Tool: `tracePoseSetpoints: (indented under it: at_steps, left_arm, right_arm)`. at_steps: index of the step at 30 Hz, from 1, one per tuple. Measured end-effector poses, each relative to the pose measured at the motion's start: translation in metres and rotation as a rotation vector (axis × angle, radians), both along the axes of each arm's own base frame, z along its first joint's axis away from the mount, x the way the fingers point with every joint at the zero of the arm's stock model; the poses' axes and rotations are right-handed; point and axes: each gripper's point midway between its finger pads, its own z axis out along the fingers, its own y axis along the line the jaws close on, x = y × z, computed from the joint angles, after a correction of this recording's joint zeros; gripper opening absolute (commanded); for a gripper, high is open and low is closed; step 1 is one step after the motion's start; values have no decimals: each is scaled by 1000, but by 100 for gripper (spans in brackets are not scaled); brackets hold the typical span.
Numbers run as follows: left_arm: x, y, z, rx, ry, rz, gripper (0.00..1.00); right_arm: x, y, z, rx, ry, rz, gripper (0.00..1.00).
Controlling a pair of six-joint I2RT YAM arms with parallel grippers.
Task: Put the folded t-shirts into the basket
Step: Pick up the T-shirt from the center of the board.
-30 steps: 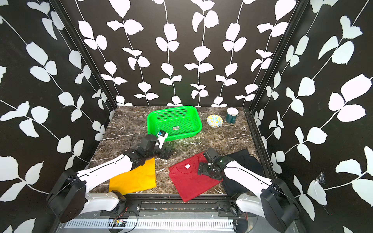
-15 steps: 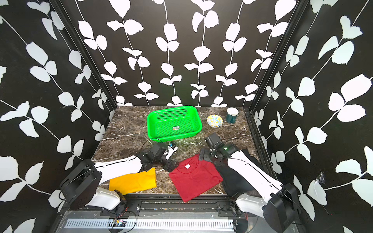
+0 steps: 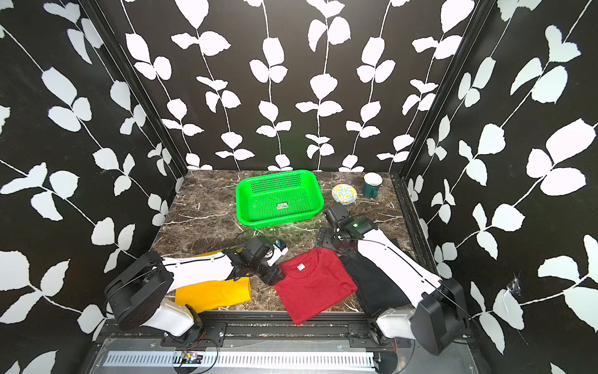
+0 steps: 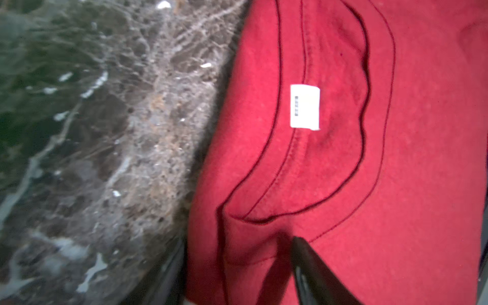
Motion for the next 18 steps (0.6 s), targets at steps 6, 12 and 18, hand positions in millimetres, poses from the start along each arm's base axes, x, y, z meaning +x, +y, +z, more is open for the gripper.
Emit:
tracePoseSetpoints:
  at_steps: [6,12,18]
  left_arm:
    - [-2,-7,-1,0,9,-37,0]
    - [-16,-14,26,34,-158,-118,0]
    - [-38,-32,70,20,-420,-253,0]
  right_arm:
    - [14,13,-29,-18,106,-57,99]
    - [33,19,-49,-69,155,-114,98]
    - [37,37,-79,-52,264,-111,98]
